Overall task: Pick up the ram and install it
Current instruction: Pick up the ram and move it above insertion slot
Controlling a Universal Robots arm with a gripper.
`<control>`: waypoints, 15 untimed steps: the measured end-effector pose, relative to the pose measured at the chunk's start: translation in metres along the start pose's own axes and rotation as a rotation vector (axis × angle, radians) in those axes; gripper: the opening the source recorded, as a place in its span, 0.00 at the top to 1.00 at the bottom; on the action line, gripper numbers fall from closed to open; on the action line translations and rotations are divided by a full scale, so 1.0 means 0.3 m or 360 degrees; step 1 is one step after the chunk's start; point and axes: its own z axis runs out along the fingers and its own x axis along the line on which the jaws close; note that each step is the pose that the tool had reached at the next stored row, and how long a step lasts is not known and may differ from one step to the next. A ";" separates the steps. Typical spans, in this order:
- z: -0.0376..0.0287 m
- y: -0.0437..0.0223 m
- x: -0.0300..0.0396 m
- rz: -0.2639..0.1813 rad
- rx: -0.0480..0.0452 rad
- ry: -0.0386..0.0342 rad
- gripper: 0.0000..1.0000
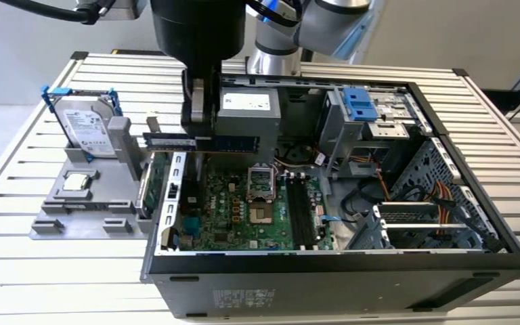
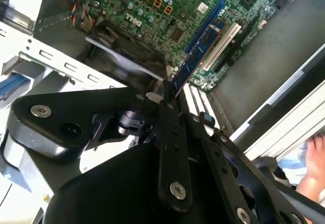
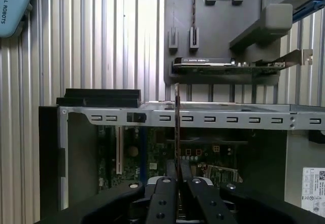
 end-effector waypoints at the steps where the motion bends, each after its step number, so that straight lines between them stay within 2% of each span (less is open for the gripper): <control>1: 0.000 -0.006 0.000 0.0000 0.0000 0.0000 1.00; 10: -0.001 -0.048 0.000 0.0001 -0.0001 0.0000 1.00; 15: -0.001 -0.062 0.000 0.0002 -0.0001 0.0000 1.00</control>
